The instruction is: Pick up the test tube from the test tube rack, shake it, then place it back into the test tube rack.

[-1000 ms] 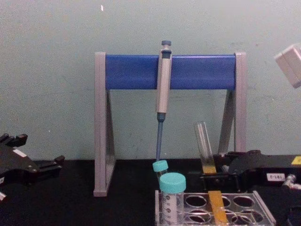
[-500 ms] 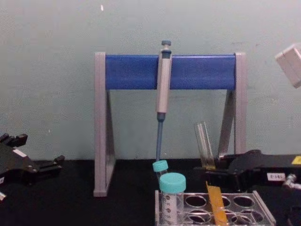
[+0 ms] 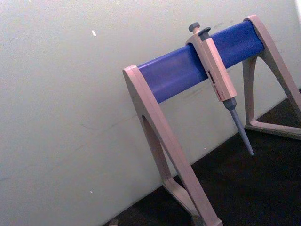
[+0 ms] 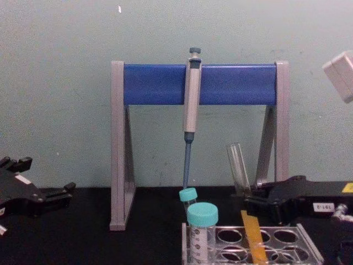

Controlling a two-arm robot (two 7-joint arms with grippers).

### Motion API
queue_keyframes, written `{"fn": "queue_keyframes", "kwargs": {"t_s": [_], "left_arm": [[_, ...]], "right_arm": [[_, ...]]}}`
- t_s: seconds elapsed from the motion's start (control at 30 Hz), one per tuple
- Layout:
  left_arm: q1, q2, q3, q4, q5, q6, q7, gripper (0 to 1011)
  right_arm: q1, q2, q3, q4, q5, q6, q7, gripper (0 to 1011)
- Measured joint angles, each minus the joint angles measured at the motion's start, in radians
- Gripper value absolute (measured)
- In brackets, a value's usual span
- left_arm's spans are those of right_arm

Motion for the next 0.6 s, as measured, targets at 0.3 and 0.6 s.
{"fn": "queue_keyframes", "kwargs": {"t_s": [0.3, 0.6], "left_arm": [[0.0, 0.0, 0.0, 0.0, 0.0, 0.0, 0.0, 1001], [0.0, 0.0, 0.0, 0.0, 0.0, 0.0, 0.0, 1001]], "right_arm": [[-0.011, 0.0, 0.011, -0.002, 0.013, -0.035, 0.005, 220], [-0.053, 0.003, 0.045, -0.019, 0.03, -0.131, 0.006, 220]]}}
